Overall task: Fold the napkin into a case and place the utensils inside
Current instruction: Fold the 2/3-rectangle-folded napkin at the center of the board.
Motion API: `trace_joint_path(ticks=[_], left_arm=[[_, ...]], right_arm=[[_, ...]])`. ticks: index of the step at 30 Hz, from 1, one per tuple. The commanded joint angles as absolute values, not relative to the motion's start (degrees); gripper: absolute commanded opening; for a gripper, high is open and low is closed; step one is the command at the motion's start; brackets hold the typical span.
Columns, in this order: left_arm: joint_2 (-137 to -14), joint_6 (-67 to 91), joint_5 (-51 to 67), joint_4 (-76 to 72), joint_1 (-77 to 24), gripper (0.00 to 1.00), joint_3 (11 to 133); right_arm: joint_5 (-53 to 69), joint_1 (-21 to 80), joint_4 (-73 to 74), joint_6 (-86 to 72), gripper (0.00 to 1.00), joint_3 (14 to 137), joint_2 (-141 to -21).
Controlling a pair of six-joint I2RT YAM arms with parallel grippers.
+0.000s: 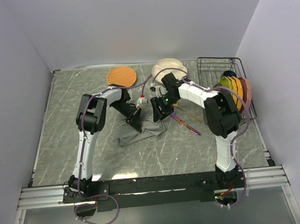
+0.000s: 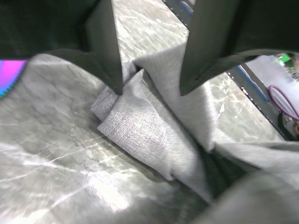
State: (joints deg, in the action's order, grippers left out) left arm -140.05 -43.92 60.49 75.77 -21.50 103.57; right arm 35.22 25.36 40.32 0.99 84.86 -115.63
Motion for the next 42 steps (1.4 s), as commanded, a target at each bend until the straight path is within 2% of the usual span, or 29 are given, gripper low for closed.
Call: trace_joint_path(ticks=[1,4,11,20,31,38,39,42], left_arm=[[-143.2,-46.4,58.7,77.3,-21.2,0.01,106.2],[-144.1,-46.5,58.7,77.9,-21.2,0.01,107.0],[-144.9,-46.6,58.6,78.3,-21.1,0.01,107.4],[-146.0,-46.8,58.5,78.3,-20.9,0.01,107.6],[-146.9,-46.8,58.4,78.5,-20.8,0.01,108.4],[-147.2,-47.1,58.0,78.5,-20.7,0.01,108.4],[-147.3,-47.1,58.0,78.5,-20.7,0.01,108.3],[-147.4,-47.4,57.8,78.5,-20.7,0.01,108.0]], right_arm=[[38.0,24.5,35.6,8.0,0.68,84.0,-106.5],[38.1,25.0,30.2,12.1,0.73,80.9,-102.9],[33.5,30.3,24.5,30.7,0.78,75.9,-97.9],[25.9,39.1,24.4,43.3,0.85,74.4,-99.5],[27.6,40.8,27.9,45.5,0.83,75.1,-104.4],[24.0,42.1,27.2,45.7,0.81,75.1,-107.1],[23.4,42.0,27.2,45.9,0.80,75.2,-107.5],[21.5,42.0,26.5,45.9,0.66,75.7,-108.5]])
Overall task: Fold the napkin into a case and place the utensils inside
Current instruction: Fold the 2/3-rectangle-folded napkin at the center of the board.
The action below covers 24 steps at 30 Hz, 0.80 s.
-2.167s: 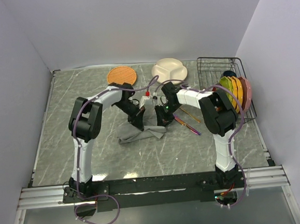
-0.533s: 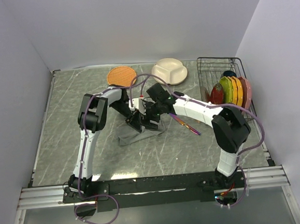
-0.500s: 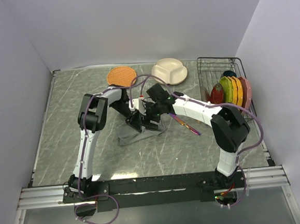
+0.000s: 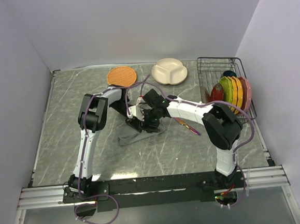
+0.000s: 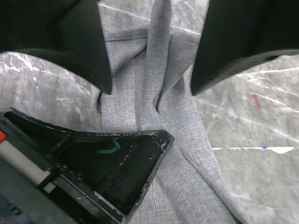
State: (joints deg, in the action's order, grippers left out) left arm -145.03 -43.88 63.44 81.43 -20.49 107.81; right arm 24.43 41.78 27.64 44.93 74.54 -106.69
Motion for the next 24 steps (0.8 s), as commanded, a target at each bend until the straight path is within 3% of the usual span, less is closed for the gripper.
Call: trace_joint_path(ticks=[1,6,12,18,24], left_arm=[[-147.3,-47.4,57.9,78.5,-20.6,0.01,108.0],[-147.4,-47.4,57.7,78.5,-20.2,0.01,108.4],[-147.0,-47.4,58.5,78.5,-19.7,0.04,109.1],[-142.9,-45.8,62.7,78.6,-16.8,0.30,110.2],[-137.0,-43.7,66.4,78.7,-12.5,0.46,110.0]], right_arm=[[21.0,42.0,26.8,45.7,0.57,76.0,-108.8],[20.0,41.9,27.7,44.6,0.36,78.2,-110.7],[19.1,41.9,29.3,43.9,0.20,80.5,-112.6],[19.5,42.0,31.4,44.6,0.12,82.0,-113.6],[20.0,42.0,34.9,45.0,0.08,84.9,-115.8]])
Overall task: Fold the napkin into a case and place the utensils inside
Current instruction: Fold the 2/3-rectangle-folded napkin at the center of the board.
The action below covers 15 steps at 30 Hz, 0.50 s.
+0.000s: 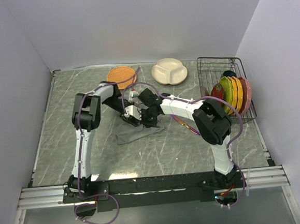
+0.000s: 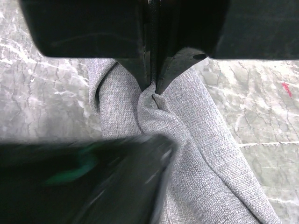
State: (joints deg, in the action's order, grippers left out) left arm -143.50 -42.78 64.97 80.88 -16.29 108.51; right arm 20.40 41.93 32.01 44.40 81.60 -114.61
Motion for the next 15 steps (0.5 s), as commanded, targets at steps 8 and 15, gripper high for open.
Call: trace_joint_path(ticks=[8,15], left_arm=[[-125.9,-43.1,73.4,75.0,2.8,0.52,98.0],[-106.4,-21.5,60.8,42.1,13.4,0.57,82.4]], right_arm=[[23.7,40.8,38.4,43.9,0.07,88.7,-117.7],[30.3,38.5,46.9,38.9,0.06,97.5,-123.7]])
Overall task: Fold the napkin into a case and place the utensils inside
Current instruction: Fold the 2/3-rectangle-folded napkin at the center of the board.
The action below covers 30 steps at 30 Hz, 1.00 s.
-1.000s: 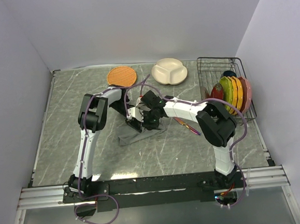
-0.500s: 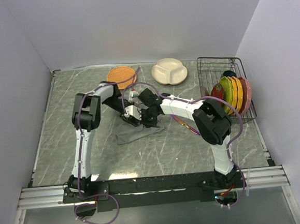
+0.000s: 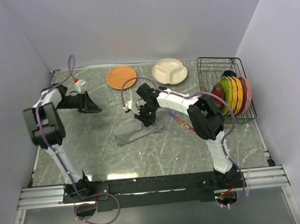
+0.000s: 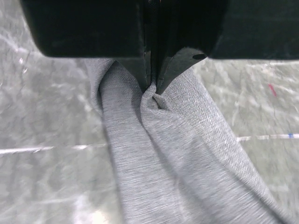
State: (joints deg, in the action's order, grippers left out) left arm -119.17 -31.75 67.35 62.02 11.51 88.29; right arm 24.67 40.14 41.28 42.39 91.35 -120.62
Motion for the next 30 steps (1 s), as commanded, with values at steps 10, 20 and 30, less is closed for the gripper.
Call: trace_joint_path(ticks=[10,20,30], left_arm=[[-88.0,-35.4,53.1,33.7,12.5,0.57,66.4],[-69.1,-51.4,47.6,36.4,-4.5,0.57,50.1],[-74.8,-42.1,37.2,17.1,-29.1,0.59,45.2]], right_arm=[[43.8,34.8,59.1,33.1,0.02,108.9,-135.3],[53.2,37.9,60.8,33.7,0.00,100.6,-133.7],[55.3,37.0,58.3,30.9,0.00,99.1,-133.2]])
